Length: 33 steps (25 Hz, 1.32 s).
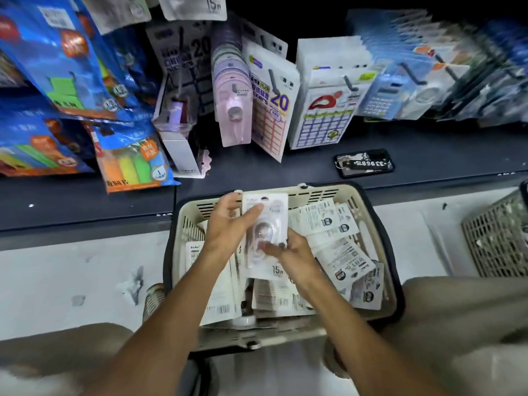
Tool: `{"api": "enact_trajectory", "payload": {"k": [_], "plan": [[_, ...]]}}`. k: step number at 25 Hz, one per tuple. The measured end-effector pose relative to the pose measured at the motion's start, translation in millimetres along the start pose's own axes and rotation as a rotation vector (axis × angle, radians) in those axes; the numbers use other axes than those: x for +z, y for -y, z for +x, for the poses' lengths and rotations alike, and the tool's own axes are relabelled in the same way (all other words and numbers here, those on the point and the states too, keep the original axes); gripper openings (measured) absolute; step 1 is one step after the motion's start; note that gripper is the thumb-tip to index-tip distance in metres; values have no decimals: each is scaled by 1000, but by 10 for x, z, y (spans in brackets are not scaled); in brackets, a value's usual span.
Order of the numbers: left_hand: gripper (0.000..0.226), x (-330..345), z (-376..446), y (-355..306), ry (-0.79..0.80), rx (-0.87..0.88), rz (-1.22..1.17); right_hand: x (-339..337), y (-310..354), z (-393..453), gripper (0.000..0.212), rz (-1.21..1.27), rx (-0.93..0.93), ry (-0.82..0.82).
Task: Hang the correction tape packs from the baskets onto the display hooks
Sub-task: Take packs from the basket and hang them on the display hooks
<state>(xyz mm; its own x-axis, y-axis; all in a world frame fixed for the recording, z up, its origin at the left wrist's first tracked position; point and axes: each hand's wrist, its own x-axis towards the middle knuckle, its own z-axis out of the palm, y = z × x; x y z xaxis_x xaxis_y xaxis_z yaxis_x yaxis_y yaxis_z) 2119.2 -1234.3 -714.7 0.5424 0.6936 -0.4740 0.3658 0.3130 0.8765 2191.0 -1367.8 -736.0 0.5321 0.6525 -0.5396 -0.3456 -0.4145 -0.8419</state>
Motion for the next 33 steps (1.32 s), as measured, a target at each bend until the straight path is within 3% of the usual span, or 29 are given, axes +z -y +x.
{"api": "enact_trajectory", "payload": {"k": [2, 3, 5, 7, 9, 11, 13, 14, 18, 21, 23, 25, 27, 29, 31, 33], "plan": [[52, -92, -71, 103, 177, -102, -26, -94, 120, 14, 38, 116, -49, 169], [52, -142, -114, 197, 274, -175, -84, -124, 146, 12, 46, 72, -69, 259], [49, -218, -161, 324, 305, -229, -144, -224, 125, 37, 64, -92, -26, 370], [39, -282, -145, 369, 170, -222, -140, -388, 46, 72, 78, -482, 62, 362], [23, -352, -99, 381, -9, -237, -136, -478, -145, 43, 99, -1144, 163, 335], [19, -405, -61, 375, -93, -228, -109, -420, -433, -20, 91, -1471, 92, 248], [20, -413, -50, 362, -119, -183, -50, -406, -499, 24, 62, -1461, -98, 45], [20, -403, -51, 341, -137, -156, -42, -446, -465, 71, 54, -1426, -145, 20], [17, -350, -55, 302, -142, -106, -38, -552, -414, 116, 101, -1579, 1, 206], [14, -329, -50, 324, -136, -96, 18, -446, -578, -10, 93, -1742, -139, 196], [8, -348, -71, 321, -180, -39, 58, -428, -448, 59, 63, -1604, -304, 121], [18, -376, -68, 309, -276, 126, 403, -474, -120, 133, 29, -1349, -491, -33], [32, -359, -58, 244, -373, 297, 706, -560, 248, 108, 21, -996, -502, -56], [30, -323, -38, 90, -243, 304, 583, -672, 610, 113, 24, -692, -415, 117], [21, -254, -22, -34, 31, 132, 320, -708, 831, 131, 21, -501, -359, 238], [9, -168, -51, -93, 259, -46, 194, -672, 863, 200, 18, -383, -342, 201]]}}
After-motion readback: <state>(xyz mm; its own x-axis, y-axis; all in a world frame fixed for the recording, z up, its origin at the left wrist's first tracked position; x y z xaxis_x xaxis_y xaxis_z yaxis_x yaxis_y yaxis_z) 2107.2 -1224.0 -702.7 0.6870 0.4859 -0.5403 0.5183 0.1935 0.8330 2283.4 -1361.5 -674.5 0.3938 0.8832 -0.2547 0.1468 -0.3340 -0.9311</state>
